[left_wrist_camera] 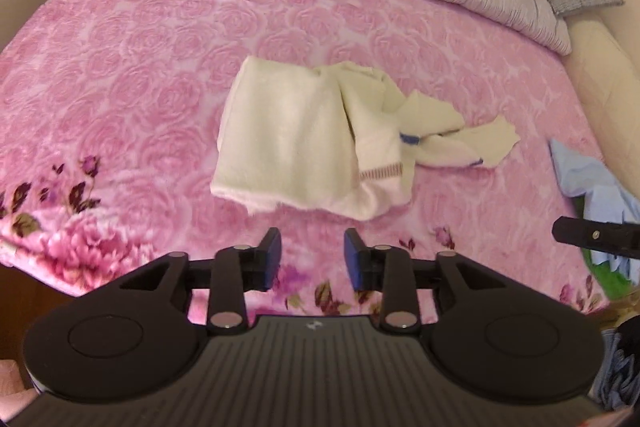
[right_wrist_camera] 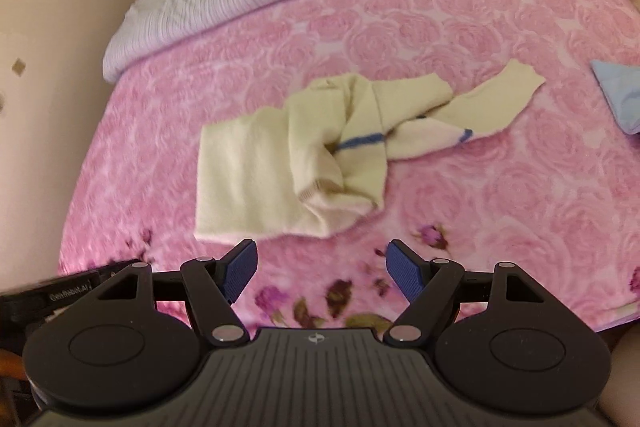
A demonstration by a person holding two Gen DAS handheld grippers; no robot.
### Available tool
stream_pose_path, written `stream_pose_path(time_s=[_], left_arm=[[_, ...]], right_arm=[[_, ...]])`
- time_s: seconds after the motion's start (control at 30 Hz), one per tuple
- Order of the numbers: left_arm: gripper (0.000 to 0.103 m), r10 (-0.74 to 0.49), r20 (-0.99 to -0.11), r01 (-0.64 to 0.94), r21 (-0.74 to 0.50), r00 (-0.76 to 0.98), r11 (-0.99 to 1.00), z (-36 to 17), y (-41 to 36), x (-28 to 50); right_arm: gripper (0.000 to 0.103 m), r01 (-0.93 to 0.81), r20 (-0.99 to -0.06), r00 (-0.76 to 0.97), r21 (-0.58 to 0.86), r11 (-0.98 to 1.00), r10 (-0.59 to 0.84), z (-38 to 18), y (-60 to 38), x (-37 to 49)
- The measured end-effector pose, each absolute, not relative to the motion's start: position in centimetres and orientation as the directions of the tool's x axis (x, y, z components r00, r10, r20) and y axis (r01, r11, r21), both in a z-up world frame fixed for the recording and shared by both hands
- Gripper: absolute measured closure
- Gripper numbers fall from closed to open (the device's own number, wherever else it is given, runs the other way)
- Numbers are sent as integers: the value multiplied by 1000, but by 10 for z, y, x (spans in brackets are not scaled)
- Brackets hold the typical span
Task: Fold clothes
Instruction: 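Carry the sweater to the open bedspread and release it with both grippers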
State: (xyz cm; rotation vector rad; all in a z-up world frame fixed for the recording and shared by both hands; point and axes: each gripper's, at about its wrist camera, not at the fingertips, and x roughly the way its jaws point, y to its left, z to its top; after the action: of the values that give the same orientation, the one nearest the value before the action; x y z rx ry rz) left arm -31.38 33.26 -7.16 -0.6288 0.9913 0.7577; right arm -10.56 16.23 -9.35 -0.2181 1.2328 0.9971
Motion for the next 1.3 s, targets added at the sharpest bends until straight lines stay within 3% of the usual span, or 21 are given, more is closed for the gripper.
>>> stream_pose_path(time_s=[0.13, 0.5, 1.3], left_arm=[[65, 312, -898, -810, -77, 309, 581, -70, 292, -306], [60, 372, -882, -834, -40, 288, 550, -51, 208, -307], [53, 431, -865, -877, -22, 258, 479, -43, 172, -333]], right_arm=[[28, -768, -875, 15, 301, 566, 484, -100, 136, -108], [28, -802, -876, 13, 279, 529, 482, -103, 75, -106], [28, -847, -854, 9, 269, 458, 520, -94, 61, -116]])
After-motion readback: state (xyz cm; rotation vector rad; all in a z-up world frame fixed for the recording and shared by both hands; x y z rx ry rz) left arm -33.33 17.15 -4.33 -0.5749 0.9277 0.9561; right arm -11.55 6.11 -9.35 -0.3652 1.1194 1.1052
